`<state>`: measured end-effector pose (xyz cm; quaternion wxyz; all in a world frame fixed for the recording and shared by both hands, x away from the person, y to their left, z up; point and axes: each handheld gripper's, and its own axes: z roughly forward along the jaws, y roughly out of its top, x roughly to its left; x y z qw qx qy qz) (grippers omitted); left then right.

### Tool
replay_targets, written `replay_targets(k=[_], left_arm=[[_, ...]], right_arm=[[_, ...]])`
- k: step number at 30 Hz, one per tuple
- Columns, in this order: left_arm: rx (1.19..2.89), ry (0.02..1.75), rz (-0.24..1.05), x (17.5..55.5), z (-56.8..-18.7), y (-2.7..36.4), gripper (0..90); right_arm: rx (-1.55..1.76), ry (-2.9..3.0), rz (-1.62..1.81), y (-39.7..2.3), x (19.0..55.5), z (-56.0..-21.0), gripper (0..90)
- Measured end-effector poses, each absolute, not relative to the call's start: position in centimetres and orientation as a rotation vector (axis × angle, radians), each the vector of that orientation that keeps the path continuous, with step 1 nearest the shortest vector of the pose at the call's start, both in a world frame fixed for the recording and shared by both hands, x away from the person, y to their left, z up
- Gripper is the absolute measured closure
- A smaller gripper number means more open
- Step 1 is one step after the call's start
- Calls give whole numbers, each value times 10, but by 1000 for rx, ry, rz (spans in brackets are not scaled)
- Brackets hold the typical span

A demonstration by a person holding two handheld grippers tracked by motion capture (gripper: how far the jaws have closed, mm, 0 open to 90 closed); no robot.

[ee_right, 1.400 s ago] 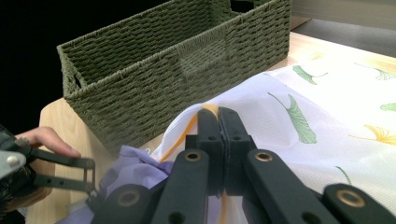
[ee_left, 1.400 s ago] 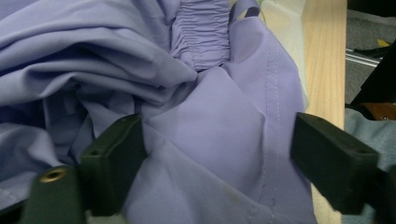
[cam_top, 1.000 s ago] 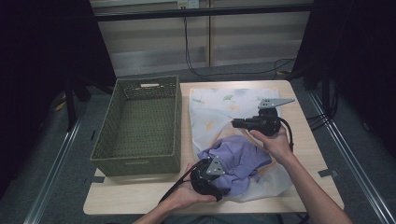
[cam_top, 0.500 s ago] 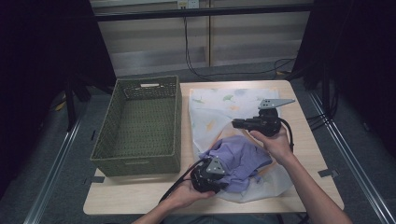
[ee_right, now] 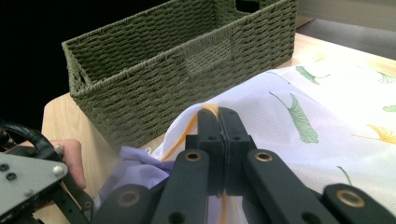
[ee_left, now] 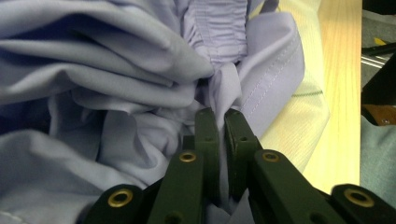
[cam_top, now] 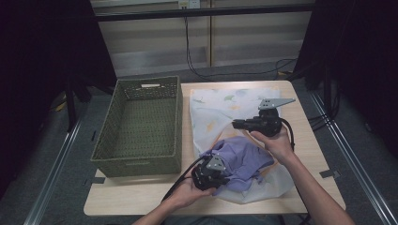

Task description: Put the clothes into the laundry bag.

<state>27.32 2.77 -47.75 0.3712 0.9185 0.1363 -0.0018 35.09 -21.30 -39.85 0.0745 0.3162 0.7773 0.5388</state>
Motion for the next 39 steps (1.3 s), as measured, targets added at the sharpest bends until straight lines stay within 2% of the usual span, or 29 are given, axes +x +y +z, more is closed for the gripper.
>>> replay_targets(k=[17,35,39], left_arm=[[2281,362,40,286,-450,27,861],[2248,441,44,303,-463,18,853],[2258,453,59,304,-472,16,774]], right_arm=[[927,2353,1597,-213,349,-396,897],[928,2368,1610,-212,350,-397,897],[924,2368,1611,-212,349,-397,897]])
